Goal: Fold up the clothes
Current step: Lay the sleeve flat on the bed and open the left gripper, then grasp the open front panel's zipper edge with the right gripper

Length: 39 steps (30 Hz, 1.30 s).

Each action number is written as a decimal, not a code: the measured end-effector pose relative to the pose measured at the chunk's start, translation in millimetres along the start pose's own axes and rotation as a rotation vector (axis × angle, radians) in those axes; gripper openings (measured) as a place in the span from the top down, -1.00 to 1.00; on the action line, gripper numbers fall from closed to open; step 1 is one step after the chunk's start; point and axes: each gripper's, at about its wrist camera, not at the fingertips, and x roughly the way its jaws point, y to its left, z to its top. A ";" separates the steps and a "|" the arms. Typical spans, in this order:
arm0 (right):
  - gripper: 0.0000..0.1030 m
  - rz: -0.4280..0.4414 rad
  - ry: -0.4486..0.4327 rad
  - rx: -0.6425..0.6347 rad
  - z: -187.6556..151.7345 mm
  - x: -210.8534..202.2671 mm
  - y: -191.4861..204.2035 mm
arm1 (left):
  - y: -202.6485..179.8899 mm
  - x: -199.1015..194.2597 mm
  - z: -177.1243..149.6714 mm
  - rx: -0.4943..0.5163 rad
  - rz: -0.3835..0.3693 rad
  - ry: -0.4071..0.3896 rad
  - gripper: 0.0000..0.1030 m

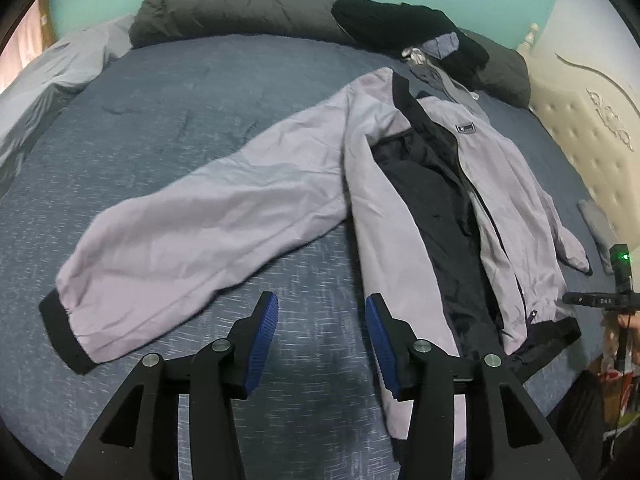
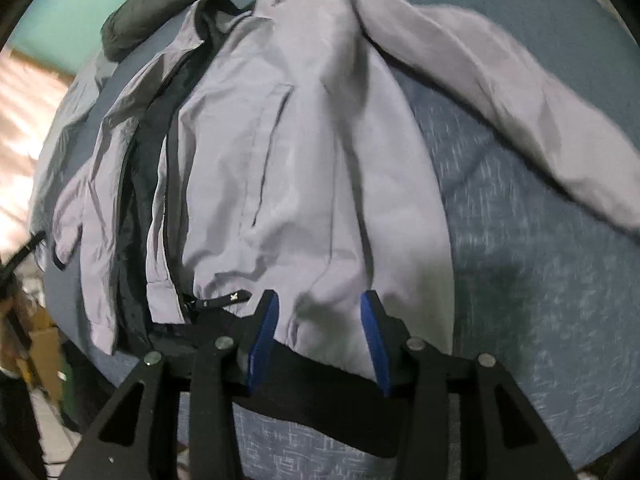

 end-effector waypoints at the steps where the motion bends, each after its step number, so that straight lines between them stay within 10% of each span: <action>1: 0.06 0.007 0.002 0.000 0.2 2.5 1.4 | -1.6 1.2 -0.4 0.000 -0.001 0.004 0.03; 7: 0.06 -0.031 0.064 -0.040 2.2 32.0 11.7 | -8.1 -1.2 -4.5 0.009 -0.003 0.011 0.02; 12: 0.84 -0.017 0.043 -0.030 -3.3 29.4 -0.8 | -9.4 -4.8 -7.8 0.013 -0.009 0.012 0.01; 15: 0.93 -0.006 0.002 -0.037 -7.8 12.9 -8.0 | -11.4 -3.1 -9.1 0.012 -0.012 0.020 0.00; 26: 0.95 -0.038 -0.166 0.040 -15.6 -89.7 -86.6 | -31.2 -0.4 -9.7 0.030 -0.026 0.029 -0.01; 39: 0.87 -0.131 -0.195 0.054 -25.6 -98.2 -112.5 | -54.7 3.6 -8.7 0.072 -0.036 0.055 -0.02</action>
